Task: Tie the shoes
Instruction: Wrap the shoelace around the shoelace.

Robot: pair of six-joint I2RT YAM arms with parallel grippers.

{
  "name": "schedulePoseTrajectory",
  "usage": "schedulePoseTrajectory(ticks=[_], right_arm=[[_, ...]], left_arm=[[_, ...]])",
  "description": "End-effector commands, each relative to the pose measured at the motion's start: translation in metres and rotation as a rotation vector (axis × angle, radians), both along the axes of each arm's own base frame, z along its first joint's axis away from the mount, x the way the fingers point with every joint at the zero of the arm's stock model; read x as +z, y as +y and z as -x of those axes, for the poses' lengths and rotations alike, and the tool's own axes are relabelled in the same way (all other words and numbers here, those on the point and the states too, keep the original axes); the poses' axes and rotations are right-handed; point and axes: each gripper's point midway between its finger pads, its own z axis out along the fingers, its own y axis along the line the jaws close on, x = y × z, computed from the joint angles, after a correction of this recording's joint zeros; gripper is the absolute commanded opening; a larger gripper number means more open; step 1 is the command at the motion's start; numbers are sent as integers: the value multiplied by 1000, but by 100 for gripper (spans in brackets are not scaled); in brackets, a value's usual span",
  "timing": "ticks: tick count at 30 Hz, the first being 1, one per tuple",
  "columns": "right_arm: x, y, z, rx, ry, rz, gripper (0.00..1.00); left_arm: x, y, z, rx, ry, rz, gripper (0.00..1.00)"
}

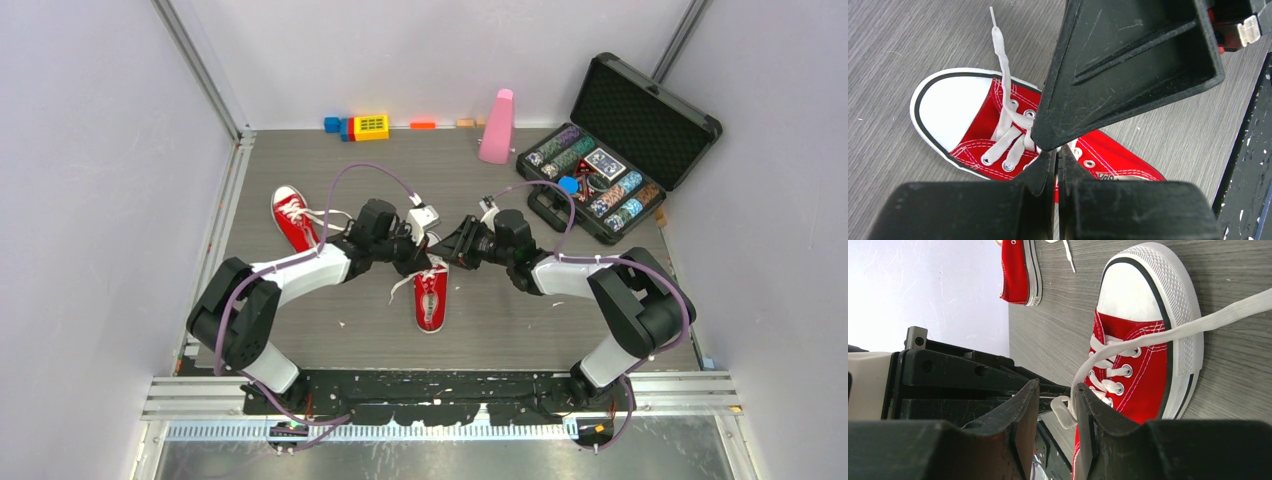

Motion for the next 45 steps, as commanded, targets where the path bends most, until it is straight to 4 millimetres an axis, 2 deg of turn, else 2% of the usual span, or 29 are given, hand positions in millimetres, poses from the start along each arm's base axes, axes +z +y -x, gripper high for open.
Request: schedulePoseTrajectory(ticks=[1,5,13,18,26,29,32,35,45], right_arm=[[11,5,1,18,-37,-35,35],[11,5,1,20,-36,-35,33],[4,2,2,18,-31,-2,35],[3,2,2,20,-29,-2,31],[3,2,1,16,-27,1,6],[4,1,1,12,-33,8,0],[5,0,0,7,-35,15,0],[6,0,-1,6,-38,18,0],[11,2,-3,13,-47,17,0]], left_arm=[[16,-8,-11,-1,-28,35,0],[17,-8,-12,5,-29,33,0],[23,-10,-11,-1,-32,52,0],[21,-9,-12,4,-30,48,0],[24,-8,-13,12,-40,47,0],[26,-6,-12,20,-49,44,0],[26,-3,-11,26,-55,39,0],[28,1,-9,38,-60,35,7],[48,21,-4,127,-131,53,50]])
